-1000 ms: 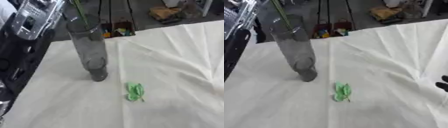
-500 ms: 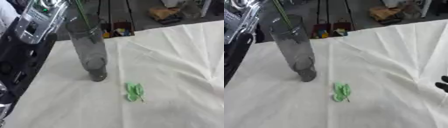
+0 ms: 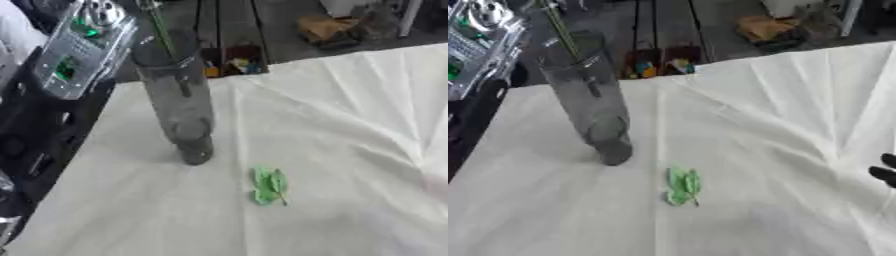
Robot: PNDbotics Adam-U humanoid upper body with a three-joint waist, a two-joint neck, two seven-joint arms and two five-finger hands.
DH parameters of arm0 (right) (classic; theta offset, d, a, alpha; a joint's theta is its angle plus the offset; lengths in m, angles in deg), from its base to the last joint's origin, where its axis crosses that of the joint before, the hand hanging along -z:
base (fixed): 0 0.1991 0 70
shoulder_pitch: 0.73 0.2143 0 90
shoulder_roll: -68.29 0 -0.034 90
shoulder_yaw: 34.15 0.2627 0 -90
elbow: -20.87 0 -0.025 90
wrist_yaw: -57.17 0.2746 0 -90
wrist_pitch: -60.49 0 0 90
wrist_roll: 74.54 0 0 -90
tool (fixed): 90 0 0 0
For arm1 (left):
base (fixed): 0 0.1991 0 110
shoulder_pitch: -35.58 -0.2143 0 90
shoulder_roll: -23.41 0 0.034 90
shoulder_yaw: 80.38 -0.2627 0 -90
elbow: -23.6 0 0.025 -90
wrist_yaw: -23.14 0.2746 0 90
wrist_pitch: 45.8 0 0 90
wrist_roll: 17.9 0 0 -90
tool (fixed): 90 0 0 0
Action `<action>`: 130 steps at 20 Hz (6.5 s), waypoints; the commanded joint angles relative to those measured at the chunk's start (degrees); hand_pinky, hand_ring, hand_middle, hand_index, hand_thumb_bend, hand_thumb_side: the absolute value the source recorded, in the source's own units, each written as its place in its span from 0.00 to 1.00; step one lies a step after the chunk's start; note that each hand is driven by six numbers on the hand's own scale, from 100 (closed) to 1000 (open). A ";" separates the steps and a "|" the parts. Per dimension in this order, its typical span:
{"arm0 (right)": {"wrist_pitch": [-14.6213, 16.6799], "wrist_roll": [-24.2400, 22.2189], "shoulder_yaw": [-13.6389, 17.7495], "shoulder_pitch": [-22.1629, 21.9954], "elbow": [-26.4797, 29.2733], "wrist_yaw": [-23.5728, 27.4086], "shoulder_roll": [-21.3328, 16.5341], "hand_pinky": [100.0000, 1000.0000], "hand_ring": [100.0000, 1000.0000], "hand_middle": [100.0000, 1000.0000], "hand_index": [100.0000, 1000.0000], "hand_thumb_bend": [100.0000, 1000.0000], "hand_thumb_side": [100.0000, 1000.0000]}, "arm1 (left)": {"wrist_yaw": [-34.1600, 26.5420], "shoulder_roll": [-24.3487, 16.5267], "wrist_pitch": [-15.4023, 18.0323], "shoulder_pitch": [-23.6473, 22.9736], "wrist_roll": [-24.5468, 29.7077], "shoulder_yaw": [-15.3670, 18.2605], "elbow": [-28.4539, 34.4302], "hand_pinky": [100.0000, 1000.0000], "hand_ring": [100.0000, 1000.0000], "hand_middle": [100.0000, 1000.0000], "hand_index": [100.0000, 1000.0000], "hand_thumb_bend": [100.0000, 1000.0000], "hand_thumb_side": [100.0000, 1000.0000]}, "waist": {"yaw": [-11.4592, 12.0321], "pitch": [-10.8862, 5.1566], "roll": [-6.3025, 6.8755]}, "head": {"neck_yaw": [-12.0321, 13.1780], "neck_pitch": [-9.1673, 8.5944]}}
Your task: Arrange flowers into the vase.
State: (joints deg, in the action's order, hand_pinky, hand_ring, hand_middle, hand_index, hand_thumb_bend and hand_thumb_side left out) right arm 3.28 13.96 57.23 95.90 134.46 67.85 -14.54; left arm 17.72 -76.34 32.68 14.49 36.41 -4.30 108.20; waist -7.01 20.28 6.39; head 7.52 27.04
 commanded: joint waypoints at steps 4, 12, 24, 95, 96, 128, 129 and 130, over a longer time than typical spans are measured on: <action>-0.24 -0.03 0.30 0.60 1.01 -0.14 -0.14 0.73 0.79 0.52 0.64 0.00 1.00 | 1.51 -0.96 0.12 0.67 0.64 0.00 0.81 0.00 0.00 0.00 0.00 0.00 0.90 | 0.09 -0.89 -0.54 | -0.04 -0.95; -0.81 0.17 0.31 0.74 1.01 -0.43 -0.01 0.74 0.80 0.52 0.64 0.00 1.00 | 1.34 -0.57 0.06 0.42 0.07 -0.21 0.91 0.00 0.00 0.00 0.00 0.00 0.92 | 0.20 -0.74 -0.50 | -0.23 -1.12; -1.29 0.47 0.34 0.75 1.01 -0.36 -0.14 0.74 0.80 0.51 0.64 0.00 1.00 | 2.91 -0.80 -1.52 -0.16 1.10 -0.60 0.44 0.05 0.32 0.33 0.00 0.00 0.95 | 0.32 -0.91 -0.42 | -0.45 -1.20; -2.93 0.43 0.65 0.51 1.01 -0.07 0.16 0.76 0.80 0.50 0.65 0.00 1.00 | 12.84 -5.56 -4.76 -5.63 15.72 -3.12 0.62 0.27 0.53 0.56 0.57 0.00 0.84 | 1.35 -1.11 -0.63 | -1.78 -1.99; -3.00 0.45 0.65 0.53 1.01 -0.07 0.17 0.76 0.80 0.50 0.65 0.00 1.00 | 13.00 -5.61 -4.78 -5.72 16.23 -3.11 0.70 0.27 0.53 0.56 0.58 0.00 0.85 | 1.34 -1.12 -0.61 | -1.79 -2.02; -3.52 0.06 0.60 0.73 1.01 -0.03 0.55 0.76 0.81 0.50 0.65 0.00 1.00 | 11.23 -4.93 -3.03 -7.10 19.90 -3.59 0.33 0.42 0.69 0.72 0.76 0.00 1.00 | 1.35 -0.74 -0.84 | -2.21 -2.82; -3.52 0.07 0.60 0.75 1.01 0.00 0.52 0.76 0.81 0.50 0.65 0.00 1.00 | 11.13 -4.89 -3.05 -7.12 19.98 -3.63 0.31 0.42 0.69 0.71 0.76 0.00 1.00 | 1.36 -0.74 -0.83 | -2.23 -2.84; -3.54 0.06 0.59 0.76 1.01 0.03 0.50 0.76 0.81 0.50 0.65 0.00 1.00 | 10.91 -4.76 -3.09 -7.10 19.89 -3.55 0.32 0.41 0.68 0.69 0.75 0.00 1.00 | 1.36 -0.75 -0.83 | -2.23 -2.82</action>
State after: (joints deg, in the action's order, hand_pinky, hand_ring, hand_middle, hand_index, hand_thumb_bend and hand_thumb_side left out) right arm -0.18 14.06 57.58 96.30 134.46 67.60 -13.67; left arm 28.92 -79.89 29.44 6.59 56.29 -8.19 107.82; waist -5.76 20.50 5.90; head 5.41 24.82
